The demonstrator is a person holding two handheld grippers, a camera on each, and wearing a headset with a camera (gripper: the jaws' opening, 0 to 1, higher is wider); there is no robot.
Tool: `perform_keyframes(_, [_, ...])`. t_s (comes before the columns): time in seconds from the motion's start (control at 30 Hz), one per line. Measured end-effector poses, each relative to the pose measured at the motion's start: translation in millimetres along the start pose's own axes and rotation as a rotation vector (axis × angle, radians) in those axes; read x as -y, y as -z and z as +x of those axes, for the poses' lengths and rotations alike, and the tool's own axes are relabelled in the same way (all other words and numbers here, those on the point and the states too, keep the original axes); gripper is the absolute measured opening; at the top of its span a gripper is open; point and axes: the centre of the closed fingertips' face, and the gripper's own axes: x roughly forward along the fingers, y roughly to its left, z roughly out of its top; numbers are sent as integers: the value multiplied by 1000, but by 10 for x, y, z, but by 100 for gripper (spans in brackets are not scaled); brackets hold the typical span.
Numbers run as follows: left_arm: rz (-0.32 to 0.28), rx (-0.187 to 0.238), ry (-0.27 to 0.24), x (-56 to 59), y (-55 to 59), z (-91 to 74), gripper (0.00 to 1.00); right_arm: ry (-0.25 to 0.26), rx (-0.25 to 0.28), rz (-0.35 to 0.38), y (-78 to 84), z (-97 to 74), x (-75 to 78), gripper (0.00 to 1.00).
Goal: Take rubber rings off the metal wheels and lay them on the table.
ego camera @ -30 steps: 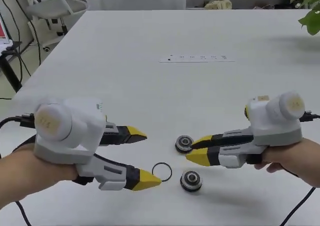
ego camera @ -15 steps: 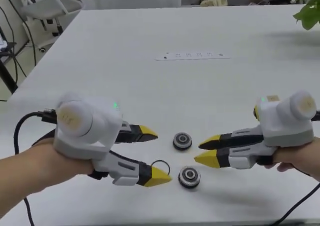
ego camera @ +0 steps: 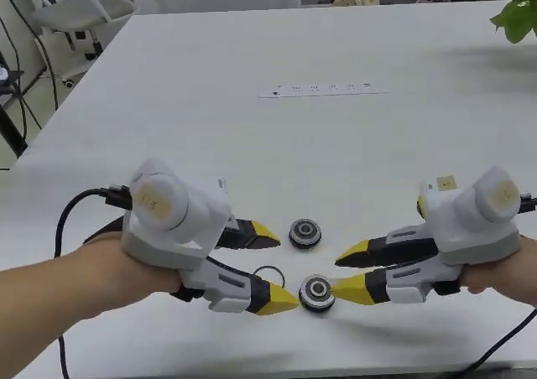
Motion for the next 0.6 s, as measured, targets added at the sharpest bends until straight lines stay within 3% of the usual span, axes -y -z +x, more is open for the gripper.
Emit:
perform_keyframes(0.13, [-18,-2,13,4,18,65,41,-11,-41,-34,108,28,15,24])
perform_keyframes(0.6, [-11,-37,46,65,90,261,35,-29,-73,-86,168,105,-10,23])
